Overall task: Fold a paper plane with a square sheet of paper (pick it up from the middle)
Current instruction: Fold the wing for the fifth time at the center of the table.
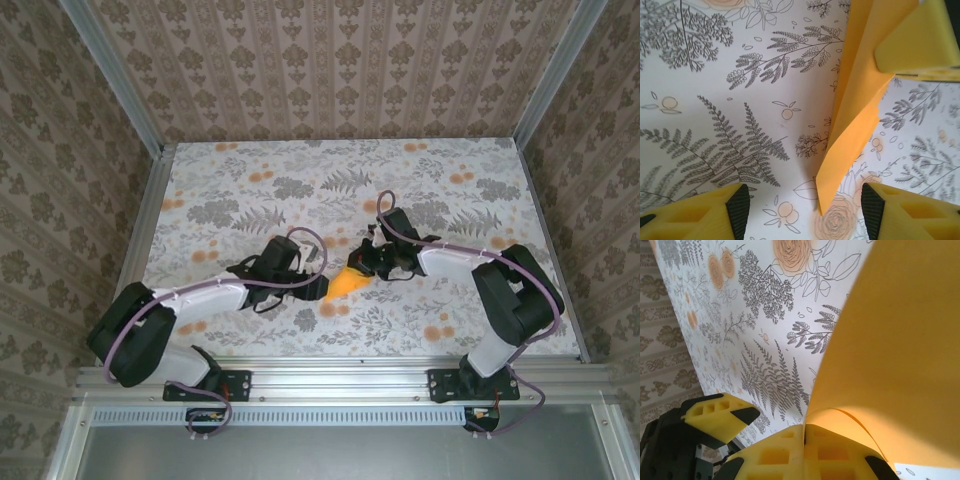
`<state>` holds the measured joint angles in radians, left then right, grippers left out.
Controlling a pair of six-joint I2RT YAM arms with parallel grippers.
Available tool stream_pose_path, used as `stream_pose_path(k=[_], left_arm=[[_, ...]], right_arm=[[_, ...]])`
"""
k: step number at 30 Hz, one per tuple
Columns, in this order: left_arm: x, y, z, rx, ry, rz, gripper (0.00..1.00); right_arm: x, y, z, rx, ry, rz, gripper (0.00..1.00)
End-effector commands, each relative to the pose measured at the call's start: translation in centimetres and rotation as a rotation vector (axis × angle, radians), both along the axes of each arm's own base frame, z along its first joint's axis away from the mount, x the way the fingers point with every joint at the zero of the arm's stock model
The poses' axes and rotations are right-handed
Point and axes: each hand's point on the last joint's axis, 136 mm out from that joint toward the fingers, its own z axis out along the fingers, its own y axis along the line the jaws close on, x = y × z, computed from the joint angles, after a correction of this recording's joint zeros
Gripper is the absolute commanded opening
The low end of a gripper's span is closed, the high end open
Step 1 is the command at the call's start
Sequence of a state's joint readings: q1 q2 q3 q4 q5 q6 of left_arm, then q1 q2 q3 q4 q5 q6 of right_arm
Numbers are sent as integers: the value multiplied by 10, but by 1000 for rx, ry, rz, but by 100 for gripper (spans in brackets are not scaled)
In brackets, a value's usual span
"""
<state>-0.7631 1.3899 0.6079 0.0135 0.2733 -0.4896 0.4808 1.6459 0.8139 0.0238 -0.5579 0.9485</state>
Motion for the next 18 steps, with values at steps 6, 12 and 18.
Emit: stream_pose_path(k=[6, 12, 18], left_arm=[[-9, -10, 13, -226, 173, 133, 64], [-11, -12, 19, -268, 209, 165, 63], [-18, -16, 11, -222, 223, 143, 55]], right_arm=[[-2, 5, 2, 44, -136, 96, 0], [-4, 6, -1, 78, -172, 118, 0], [-3, 3, -3, 95, -194, 110, 0]])
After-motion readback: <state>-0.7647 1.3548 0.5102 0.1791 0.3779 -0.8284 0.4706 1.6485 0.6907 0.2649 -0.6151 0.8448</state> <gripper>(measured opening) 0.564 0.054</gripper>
